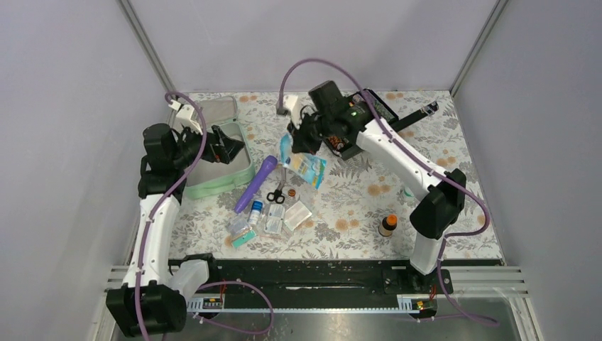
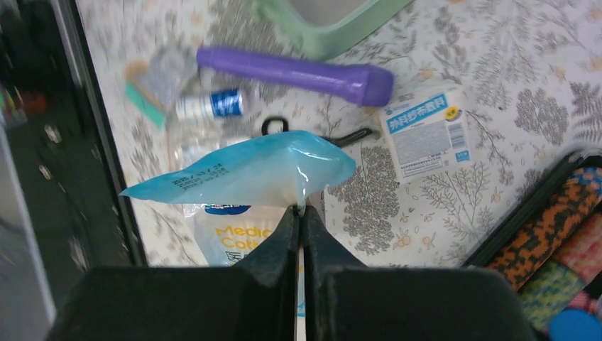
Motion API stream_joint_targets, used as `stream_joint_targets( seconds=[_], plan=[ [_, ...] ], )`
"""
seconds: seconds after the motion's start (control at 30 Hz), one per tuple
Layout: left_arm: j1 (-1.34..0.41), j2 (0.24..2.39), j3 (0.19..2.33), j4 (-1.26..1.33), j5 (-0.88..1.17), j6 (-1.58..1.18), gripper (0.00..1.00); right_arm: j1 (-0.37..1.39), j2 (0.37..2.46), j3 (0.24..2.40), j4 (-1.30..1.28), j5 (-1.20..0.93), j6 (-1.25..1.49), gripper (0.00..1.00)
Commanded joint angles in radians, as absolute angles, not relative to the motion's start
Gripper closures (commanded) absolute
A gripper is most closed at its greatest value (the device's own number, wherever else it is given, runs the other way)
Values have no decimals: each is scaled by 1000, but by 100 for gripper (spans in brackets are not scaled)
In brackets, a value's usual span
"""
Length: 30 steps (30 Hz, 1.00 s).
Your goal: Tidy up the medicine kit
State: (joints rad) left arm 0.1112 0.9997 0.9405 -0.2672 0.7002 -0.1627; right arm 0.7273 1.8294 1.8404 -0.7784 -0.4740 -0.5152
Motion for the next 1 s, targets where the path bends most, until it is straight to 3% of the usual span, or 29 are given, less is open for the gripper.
stream_joint_targets(
  seconds=[0.0,0.13,0.27,0.47,0.73,0.97],
  plan=[
    [79,948,988,-150,820,-176,4,674,1827,1900,-593,-482,-42,100],
    [32,957,1029,-150,846,-171,3,657,1835,1938,-497,-323,252,100],
    [-7,992,1059,-150,845,-165,5,631,1865,1994,-445,-303,443,100],
    [-68,1051,1088,-141,845,-213,21,629,1870,1979,-357,-260,526,100],
    [-113,1083,1101,-127,820,-258,9,644,1882,1995,-316,-245,567,100],
    [-128,1145,1114,-56,779,-360,26,658,1881,1990,-302,-289,577,100]
  ],
)
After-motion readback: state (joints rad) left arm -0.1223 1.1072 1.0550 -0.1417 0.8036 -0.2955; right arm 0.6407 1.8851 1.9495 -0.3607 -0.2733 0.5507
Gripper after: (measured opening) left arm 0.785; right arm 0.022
